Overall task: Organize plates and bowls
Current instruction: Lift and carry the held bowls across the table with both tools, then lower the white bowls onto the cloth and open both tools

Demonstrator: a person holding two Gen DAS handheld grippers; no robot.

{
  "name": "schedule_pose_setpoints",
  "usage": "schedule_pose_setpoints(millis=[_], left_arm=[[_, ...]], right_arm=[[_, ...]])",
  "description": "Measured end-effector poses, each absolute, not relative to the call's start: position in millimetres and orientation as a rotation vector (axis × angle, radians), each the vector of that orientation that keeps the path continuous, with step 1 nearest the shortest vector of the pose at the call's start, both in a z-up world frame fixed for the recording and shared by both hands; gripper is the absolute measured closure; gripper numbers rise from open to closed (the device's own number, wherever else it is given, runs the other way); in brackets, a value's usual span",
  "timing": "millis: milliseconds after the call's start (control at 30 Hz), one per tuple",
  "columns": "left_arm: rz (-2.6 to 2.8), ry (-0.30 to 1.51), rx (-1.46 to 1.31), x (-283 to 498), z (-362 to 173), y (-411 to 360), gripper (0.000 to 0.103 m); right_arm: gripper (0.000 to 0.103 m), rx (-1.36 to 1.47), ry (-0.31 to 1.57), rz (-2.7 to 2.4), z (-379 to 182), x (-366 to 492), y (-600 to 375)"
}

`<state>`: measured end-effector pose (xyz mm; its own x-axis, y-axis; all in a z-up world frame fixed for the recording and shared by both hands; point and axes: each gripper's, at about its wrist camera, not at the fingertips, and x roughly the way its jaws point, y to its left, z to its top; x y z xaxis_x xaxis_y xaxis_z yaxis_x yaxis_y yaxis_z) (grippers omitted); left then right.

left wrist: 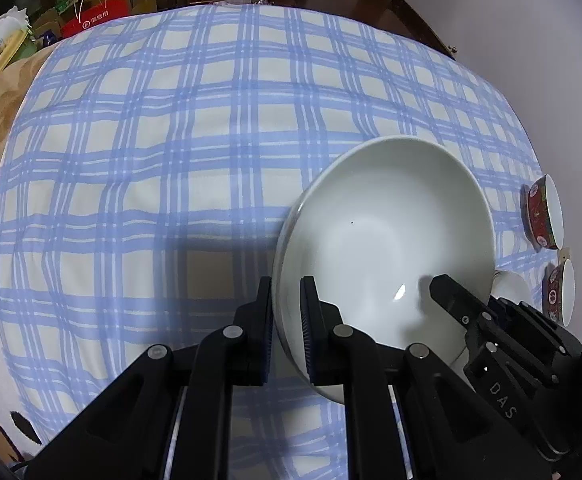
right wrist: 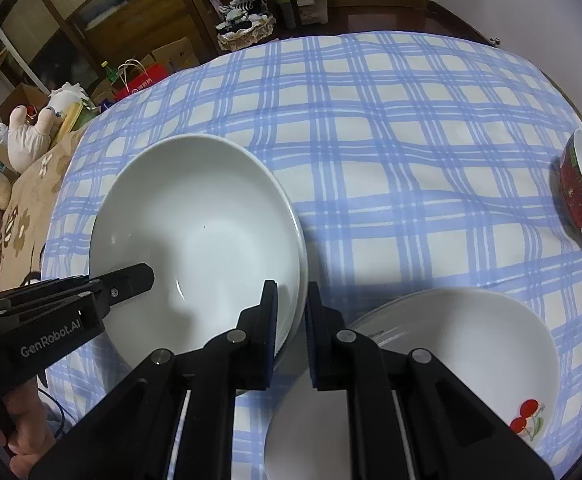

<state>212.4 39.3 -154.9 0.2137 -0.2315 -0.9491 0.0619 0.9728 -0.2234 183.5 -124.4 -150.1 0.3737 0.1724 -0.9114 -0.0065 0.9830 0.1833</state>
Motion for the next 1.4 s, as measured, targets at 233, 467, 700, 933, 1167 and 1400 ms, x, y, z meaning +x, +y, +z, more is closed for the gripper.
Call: schedule_pose_setpoints(millis=[233,467,700,933,1167,1400], left_arm=[[-0.195,1.363,-0.139,213.9,-158.9,38.3,0.090],[-0.167,1.368,-0.153,215.2,-163.5,41.1,0.090],[-0.148,1.344,-0.173,213.2,-159.8,47.3,0.089],[-0.152,1.325,-0.147,213.6,-155.6,48.0,0.086],[-0.166,1.249,-0.125,216.0,-134.8,41.7,0.074],[-0.154,1.152,-0.124,198.8,-113.6,43.5,0.041]], right_arm=[[0.088,0.147,1.192,0.121,-150.0,183.8,-122.6],[0.085,0.157,1.175,0.148,-150.8,185.0,-122.2],[0.085,0.129,1.169,0.137,-148.3,187.1,-120.4],[0.084,0.094,1.119,0.119,-135.0,186.3,-121.5],[0.067,0.098,1.013,0.125,-109.6,180.6,-130.6],[0.047,0.132,0.932,0.095,-86.3,163.7,-149.9]])
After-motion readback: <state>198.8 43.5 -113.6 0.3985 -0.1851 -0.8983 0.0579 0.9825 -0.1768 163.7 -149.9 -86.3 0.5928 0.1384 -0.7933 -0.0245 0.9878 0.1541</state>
